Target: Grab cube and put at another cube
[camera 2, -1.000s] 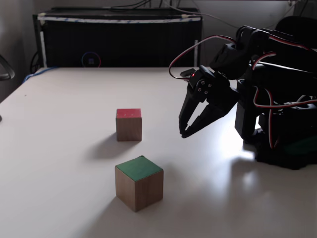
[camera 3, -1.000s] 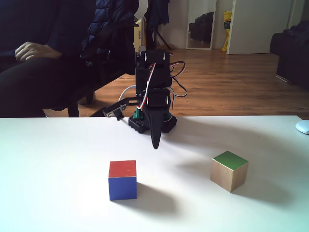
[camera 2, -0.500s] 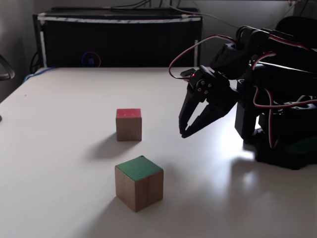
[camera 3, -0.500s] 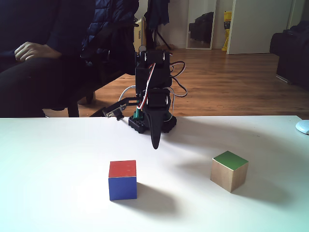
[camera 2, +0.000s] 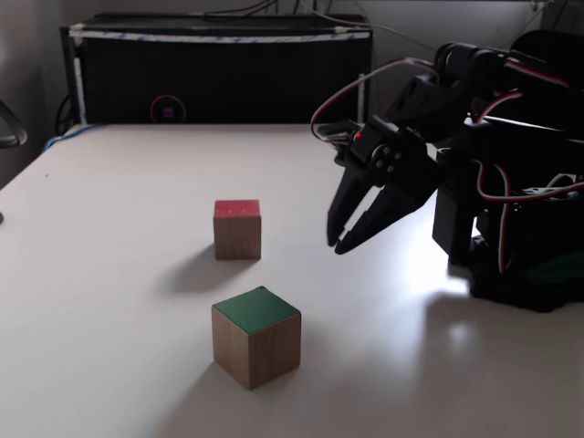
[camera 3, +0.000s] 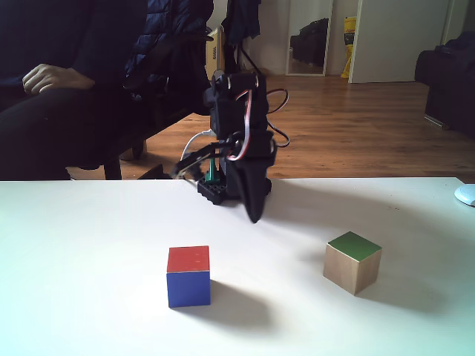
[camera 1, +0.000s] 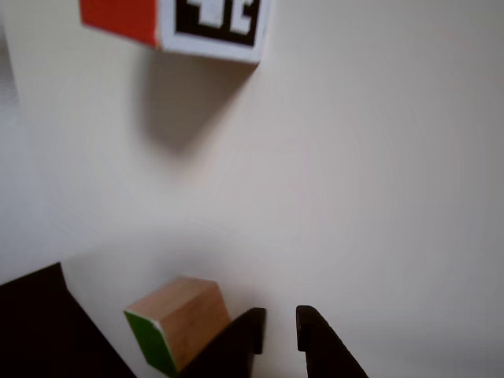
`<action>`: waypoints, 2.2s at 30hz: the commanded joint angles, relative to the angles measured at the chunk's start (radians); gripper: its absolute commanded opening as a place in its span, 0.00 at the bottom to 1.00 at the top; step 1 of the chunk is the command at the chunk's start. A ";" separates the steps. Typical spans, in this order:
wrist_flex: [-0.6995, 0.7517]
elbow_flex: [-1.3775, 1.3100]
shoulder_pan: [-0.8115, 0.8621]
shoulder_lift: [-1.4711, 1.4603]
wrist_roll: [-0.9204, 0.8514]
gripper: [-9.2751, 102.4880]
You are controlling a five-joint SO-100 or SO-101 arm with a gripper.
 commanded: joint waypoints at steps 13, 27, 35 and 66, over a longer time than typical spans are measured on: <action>0.000 -0.554 -0.175 -0.569 -0.008 0.35; 0.118 -0.999 -0.333 -1.195 0.071 0.43; 0.179 -1.189 -0.410 -1.440 0.112 0.46; 0.032 -1.319 -0.399 -1.896 0.104 0.48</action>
